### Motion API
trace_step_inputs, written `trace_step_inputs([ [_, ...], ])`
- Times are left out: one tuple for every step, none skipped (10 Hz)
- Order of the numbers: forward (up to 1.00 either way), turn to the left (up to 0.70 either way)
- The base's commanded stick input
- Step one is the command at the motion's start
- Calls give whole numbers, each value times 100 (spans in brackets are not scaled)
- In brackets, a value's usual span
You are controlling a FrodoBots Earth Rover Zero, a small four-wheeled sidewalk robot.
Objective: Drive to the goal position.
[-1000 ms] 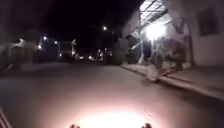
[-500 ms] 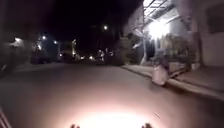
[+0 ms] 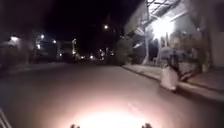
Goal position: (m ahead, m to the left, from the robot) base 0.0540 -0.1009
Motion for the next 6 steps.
trace_step_inputs([
  [85, 0],
  [85, 0],
  [85, 0],
  [85, 0],
  [85, 0],
  [85, 0],
])
